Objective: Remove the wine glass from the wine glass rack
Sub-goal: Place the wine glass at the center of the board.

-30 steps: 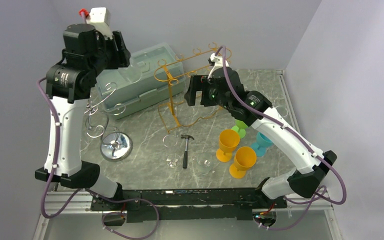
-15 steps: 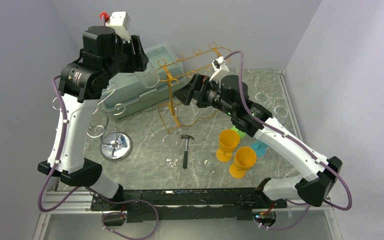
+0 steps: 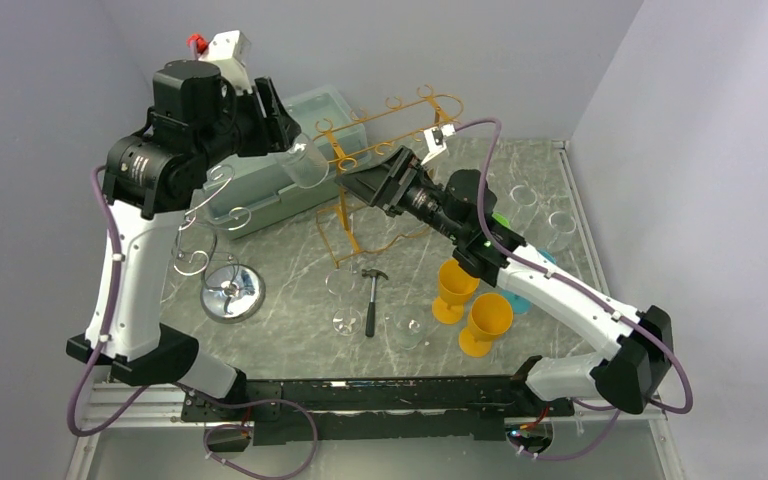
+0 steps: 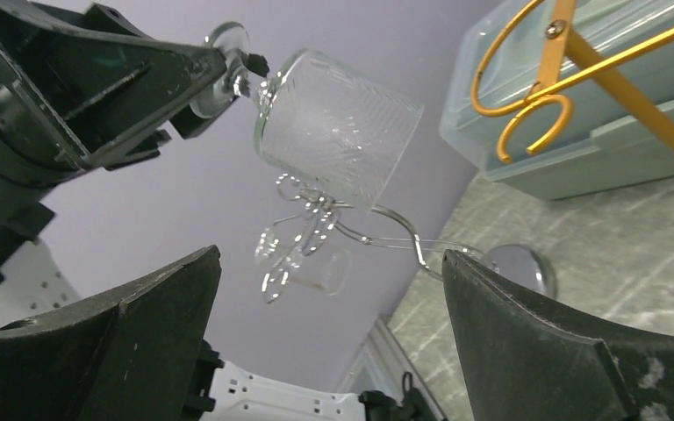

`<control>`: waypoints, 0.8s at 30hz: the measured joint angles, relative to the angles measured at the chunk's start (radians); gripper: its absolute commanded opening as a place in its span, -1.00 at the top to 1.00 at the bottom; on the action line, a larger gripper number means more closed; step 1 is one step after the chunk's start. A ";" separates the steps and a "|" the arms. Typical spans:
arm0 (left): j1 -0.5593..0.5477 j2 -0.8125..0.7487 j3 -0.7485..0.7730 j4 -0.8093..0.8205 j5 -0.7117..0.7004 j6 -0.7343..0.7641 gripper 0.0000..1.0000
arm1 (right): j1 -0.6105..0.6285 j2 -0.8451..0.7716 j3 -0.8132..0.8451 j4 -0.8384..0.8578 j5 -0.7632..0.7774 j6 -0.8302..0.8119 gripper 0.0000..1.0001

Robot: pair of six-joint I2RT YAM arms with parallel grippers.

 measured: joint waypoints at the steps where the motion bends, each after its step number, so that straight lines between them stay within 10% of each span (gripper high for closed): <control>1: 0.000 -0.008 -0.005 0.000 0.006 -0.008 0.46 | 0.000 0.002 -0.006 0.018 -0.004 0.012 -0.99; 11: 0.000 -0.083 -0.111 0.024 0.088 -0.103 0.45 | 0.010 0.035 -0.079 0.225 -0.042 0.138 -0.89; 24: 0.000 -0.169 -0.278 0.136 0.182 -0.260 0.44 | 0.012 0.094 -0.146 0.514 -0.094 0.296 -0.27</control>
